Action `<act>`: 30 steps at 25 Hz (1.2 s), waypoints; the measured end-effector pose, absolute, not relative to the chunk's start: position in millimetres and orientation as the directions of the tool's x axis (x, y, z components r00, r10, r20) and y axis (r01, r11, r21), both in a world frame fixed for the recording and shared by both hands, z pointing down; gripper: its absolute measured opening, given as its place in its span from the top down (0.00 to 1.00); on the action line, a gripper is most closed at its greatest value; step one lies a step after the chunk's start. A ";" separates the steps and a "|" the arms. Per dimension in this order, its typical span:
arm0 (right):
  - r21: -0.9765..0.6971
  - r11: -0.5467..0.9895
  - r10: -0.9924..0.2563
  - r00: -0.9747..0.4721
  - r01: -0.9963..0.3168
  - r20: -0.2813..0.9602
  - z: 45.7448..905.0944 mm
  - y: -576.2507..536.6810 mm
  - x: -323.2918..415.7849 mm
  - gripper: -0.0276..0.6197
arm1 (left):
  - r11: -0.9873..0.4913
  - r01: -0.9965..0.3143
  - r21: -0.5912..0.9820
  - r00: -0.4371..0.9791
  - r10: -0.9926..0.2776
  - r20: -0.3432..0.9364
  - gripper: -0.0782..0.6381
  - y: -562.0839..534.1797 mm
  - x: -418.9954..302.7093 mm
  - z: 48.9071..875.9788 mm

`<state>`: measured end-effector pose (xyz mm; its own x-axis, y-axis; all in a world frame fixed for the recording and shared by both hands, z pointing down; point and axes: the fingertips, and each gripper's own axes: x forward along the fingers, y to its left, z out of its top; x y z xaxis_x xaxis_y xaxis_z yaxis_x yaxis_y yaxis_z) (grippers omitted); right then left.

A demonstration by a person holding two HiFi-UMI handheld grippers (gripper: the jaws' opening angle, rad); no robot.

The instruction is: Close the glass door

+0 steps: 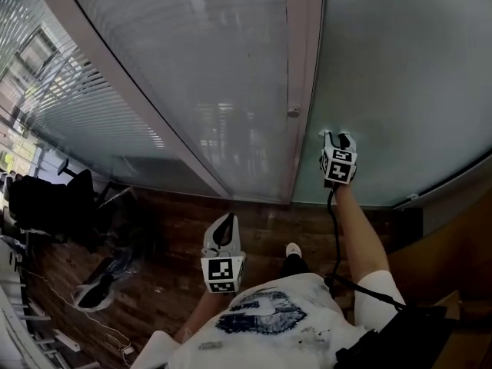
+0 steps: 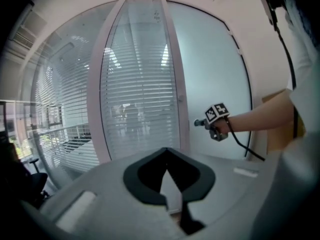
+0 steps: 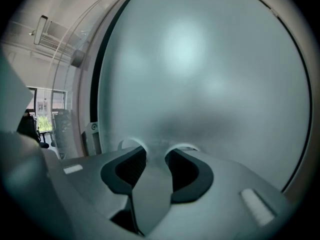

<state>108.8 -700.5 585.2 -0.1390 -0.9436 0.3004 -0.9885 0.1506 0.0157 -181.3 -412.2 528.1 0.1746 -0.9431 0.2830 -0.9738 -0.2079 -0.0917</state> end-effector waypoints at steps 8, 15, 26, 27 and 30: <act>0.060 0.087 -0.972 -0.071 -0.994 0.226 560.5 -587.2 125.9 0.93 | -0.293 -0.951 -0.095 0.261 -0.931 0.256 0.89 -359.1 -190.6 529.2; 0.067 0.104 -0.967 -0.084 -0.992 0.241 548.4 -476.1 124.8 0.95 | -0.383 -0.922 -0.056 0.363 -0.906 0.216 0.89 -319.7 -177.8 529.3; 0.057 0.169 -0.965 -0.153 -0.984 0.214 518.7 -343.8 99.2 0.95 | -0.480 -0.877 -0.024 0.466 -0.862 0.202 0.89 -274.7 -144.9 528.8; 0.055 0.176 -0.964 -0.161 -0.983 0.213 517.2 -336.3 96.3 0.95 | -0.480 -0.877 -0.020 0.466 -0.861 0.205 0.89 -273.4 -143.6 527.0; 0.043 0.183 -0.963 -0.170 -0.982 0.209 515.4 -314.5 90.1 0.95 | -0.466 -0.885 -0.007 0.454 -0.864 0.218 0.89 -270.9 -144.1 520.8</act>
